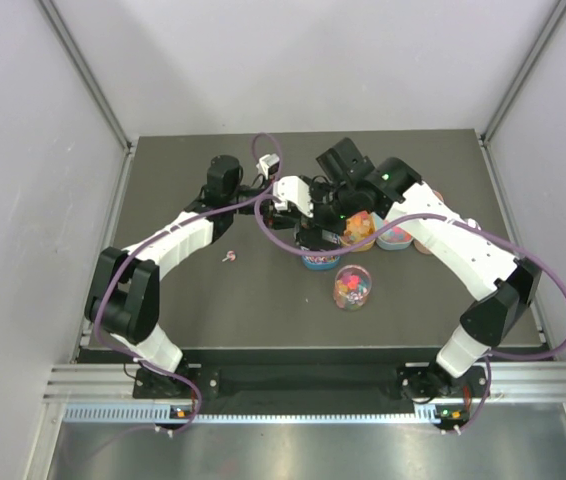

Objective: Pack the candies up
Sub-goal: Adjust the bottle lid.

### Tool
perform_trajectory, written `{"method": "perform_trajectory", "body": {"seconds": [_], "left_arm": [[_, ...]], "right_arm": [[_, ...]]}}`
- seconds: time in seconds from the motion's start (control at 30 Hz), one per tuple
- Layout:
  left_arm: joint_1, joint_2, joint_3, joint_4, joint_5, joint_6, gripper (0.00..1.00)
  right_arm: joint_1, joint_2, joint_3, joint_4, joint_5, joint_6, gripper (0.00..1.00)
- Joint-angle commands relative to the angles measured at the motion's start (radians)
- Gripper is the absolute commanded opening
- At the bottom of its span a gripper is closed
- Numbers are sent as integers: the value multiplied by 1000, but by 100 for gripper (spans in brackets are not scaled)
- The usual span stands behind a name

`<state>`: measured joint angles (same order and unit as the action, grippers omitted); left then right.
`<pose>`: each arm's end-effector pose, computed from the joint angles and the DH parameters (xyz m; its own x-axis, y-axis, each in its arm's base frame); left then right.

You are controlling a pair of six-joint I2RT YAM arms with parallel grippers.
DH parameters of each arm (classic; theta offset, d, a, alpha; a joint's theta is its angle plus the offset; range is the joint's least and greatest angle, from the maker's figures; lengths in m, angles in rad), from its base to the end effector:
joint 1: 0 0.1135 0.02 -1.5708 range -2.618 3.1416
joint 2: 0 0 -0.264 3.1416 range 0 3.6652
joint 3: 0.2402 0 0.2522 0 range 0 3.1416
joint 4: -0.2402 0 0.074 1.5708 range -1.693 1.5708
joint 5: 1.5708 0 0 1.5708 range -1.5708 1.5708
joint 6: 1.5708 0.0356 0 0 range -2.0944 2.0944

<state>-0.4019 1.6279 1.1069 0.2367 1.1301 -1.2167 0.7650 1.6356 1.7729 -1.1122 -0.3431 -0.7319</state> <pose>0.3215 -0.1716 0.2822 -0.9954 -0.0116 -0.0949 0.0928 0.1213 -0.9883 0.2311 0.2385 0.3809 0.0827 -0.7930 -0.6036 -0.9855 0.0251 -0.1680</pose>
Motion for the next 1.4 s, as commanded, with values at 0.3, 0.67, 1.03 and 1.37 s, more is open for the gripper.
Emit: {"method": "perform_trajectory", "body": {"seconds": [0.3,0.67,1.03,1.37], "left_arm": [[-8,-23,2,81,20,-26,0],[-2,-34,-5,73,22,-1,36],[101,-80,19,29,48,58,76],[173,-83,2,-28,4,124,75]], "right_arm": [[17,-19,48,26,-13,-3,91],[17,-49,-15,17,42,-37,13],[13,-210,-301,-8,119,-95,0],[13,-329,-553,90,127,-101,0]]}}
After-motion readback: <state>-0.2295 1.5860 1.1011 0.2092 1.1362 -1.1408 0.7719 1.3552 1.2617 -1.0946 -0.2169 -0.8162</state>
